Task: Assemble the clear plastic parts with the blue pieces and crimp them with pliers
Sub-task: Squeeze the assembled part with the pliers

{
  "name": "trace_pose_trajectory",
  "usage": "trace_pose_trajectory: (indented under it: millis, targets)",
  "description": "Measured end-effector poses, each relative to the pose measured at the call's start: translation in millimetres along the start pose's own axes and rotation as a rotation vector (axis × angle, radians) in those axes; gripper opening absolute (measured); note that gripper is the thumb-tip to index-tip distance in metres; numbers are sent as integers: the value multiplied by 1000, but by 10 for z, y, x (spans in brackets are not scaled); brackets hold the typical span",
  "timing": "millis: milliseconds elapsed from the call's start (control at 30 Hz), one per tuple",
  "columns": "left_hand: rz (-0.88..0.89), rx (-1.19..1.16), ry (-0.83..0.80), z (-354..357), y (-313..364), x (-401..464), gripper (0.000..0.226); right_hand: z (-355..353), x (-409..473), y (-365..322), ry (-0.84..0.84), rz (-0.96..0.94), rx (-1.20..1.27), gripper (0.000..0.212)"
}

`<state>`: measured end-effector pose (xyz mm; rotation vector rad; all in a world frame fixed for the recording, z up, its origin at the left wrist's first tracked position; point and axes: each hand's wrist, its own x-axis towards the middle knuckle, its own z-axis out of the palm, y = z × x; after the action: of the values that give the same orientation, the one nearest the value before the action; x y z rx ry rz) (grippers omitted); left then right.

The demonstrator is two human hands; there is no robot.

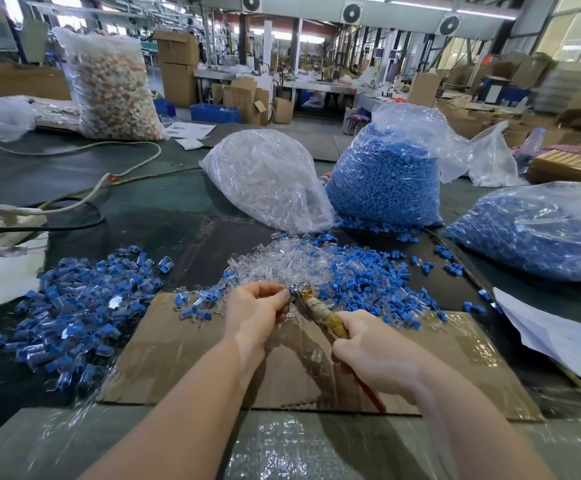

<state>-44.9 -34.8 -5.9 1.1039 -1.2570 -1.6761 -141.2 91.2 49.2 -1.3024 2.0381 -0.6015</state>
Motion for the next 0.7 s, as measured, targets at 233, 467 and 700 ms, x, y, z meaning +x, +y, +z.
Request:
trace_pose_trajectory:
  millis: [233,467,700]
  targets:
    - [22,-6,19,13,7,17,8,29,-21,-17,21,-10,4,32]
    - [245,301,220,-272,9,122,12,44,117,152,214,37,128,21]
    - [478,870,408,-738,-45,248,18,42,263,452,536,241,-420,61]
